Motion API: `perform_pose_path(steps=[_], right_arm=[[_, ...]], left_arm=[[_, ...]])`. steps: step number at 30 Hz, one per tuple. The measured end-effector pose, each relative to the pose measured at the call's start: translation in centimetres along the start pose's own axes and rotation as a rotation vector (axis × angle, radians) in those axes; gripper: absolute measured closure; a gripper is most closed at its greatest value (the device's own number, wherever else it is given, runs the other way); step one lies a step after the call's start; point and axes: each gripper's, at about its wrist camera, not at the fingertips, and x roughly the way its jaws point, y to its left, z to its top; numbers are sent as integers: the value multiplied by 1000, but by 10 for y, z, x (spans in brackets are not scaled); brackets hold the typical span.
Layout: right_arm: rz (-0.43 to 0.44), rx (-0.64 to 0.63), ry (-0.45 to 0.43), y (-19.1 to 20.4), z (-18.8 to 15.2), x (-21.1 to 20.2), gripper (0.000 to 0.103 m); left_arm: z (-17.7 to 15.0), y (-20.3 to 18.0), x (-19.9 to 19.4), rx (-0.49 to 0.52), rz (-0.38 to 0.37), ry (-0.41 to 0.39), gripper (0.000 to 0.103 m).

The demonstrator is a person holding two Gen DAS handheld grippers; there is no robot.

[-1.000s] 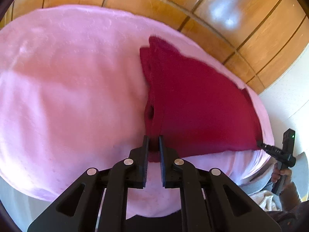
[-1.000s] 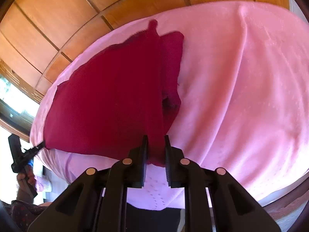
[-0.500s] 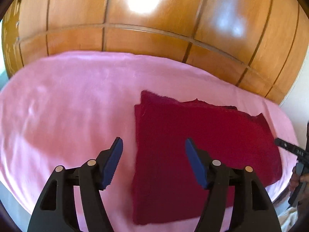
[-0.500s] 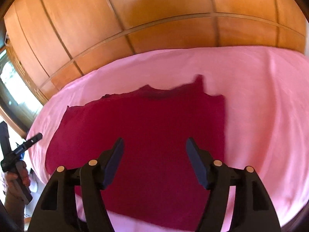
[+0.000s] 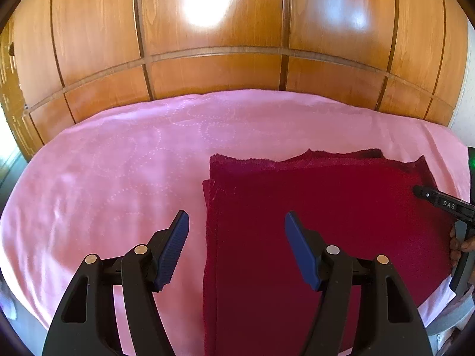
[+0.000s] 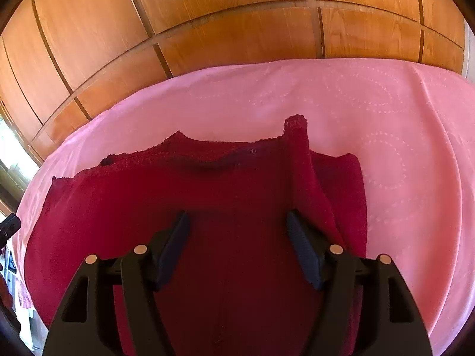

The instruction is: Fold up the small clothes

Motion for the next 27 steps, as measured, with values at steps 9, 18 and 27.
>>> perform_pose_path(steps=[9, 18, 27], right_arm=[[28, 1, -34, -6, -5, -3, 32], [31, -17, -42, -4, -6, -3, 28], [34, -17, -47, -3, -7, -2, 27]], left_arm=[[-1, 10, 14, -10, 1, 40, 37], [10, 49, 53, -148, -108, 168, 37], [28, 94, 111, -393, -345, 272, 57]])
